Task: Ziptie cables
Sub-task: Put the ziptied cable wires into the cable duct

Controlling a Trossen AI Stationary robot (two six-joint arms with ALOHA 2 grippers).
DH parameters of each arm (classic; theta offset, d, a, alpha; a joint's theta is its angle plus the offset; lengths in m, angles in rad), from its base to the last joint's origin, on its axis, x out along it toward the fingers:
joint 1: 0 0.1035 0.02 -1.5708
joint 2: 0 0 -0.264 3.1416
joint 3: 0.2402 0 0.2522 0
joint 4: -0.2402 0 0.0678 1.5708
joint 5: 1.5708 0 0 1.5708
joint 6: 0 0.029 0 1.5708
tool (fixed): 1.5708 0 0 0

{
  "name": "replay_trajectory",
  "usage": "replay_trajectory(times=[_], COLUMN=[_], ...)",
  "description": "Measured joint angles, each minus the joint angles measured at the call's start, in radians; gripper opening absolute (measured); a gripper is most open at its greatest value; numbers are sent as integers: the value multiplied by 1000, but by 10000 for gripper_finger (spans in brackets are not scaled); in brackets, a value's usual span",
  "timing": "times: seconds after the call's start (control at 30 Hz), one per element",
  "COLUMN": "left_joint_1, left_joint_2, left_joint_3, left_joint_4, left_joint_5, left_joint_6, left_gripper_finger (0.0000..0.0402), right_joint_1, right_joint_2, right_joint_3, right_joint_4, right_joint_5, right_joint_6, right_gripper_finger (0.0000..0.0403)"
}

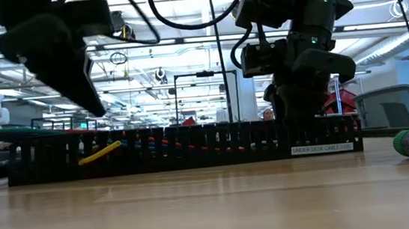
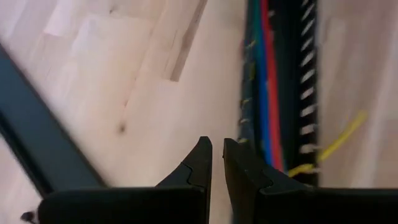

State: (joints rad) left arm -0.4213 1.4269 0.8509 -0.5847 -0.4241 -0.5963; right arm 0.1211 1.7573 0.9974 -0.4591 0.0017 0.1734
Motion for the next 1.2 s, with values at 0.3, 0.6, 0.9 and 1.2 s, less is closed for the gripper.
replay_trajectory(times=[0.3, 0.6, 0.9, 1.2], left_joint_1=[-32, -58, -58, -48], left_joint_2=[-1, -1, -1, -1], left_joint_3=[45, 45, 31, 21], left_joint_4=[-127, -192, -211, -204], left_joint_5=[244, 121, 162, 179], left_joint_6=[-112, -210, -209, -210], left_gripper_finger=[40, 40, 40, 40], right_joint_1=[0, 0, 0, 0], right_joint_2=[1, 2, 2, 2], right_joint_3=[0, -1, -1, -1], right_joint_4=[10, 30, 32, 32], right_joint_5=[-1, -4, -5, -3], right_joint_6=[6, 1, -23, -24], right_gripper_finger=[49, 55, 55, 55])
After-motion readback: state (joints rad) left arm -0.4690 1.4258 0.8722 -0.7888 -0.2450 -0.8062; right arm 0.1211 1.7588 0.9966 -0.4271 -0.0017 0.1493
